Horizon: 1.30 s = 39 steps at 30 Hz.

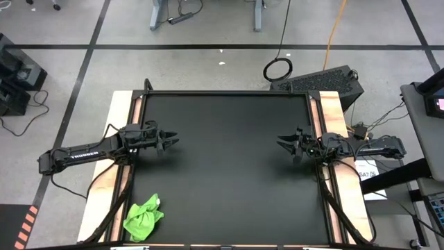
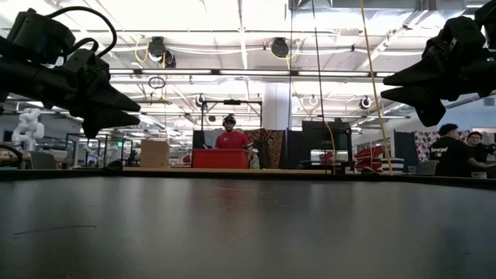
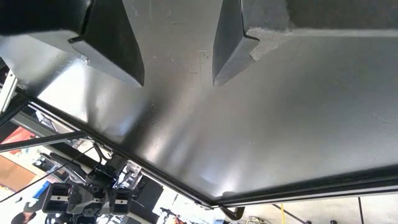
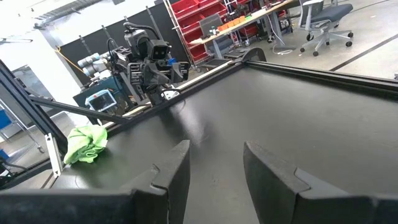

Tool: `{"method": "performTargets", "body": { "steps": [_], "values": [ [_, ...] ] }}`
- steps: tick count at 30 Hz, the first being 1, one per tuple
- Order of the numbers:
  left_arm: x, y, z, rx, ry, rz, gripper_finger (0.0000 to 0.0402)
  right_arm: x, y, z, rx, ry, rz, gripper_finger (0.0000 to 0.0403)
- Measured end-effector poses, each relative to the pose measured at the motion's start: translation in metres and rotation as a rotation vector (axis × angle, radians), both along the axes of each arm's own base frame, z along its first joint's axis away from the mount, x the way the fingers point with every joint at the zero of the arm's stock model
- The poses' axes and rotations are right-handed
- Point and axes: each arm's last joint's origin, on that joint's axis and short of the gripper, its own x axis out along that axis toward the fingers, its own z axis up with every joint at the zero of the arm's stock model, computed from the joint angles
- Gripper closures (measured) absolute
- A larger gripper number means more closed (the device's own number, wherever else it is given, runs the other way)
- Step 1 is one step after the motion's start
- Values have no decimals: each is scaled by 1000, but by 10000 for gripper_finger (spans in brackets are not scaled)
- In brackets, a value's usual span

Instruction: Roll towel

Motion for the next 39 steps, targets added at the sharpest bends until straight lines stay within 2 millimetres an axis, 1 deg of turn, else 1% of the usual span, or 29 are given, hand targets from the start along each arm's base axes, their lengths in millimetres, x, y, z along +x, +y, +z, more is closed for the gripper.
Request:
{"method": "performTargets", "body": {
  "steps": [26,30,35,39],
  "values": [
    [0,0,0,9,2,-2,206,0,0,0,0,0,0,263],
    [1,1,6,253,4,-26,206,0,0,0,0,0,0,263],
    [2,1,10,353,-22,-34,206,0,0,0,0,1,0,263],
    [2,1,10,447,3,-53,206,0,0,0,0,1,0,263]
  ]
}}
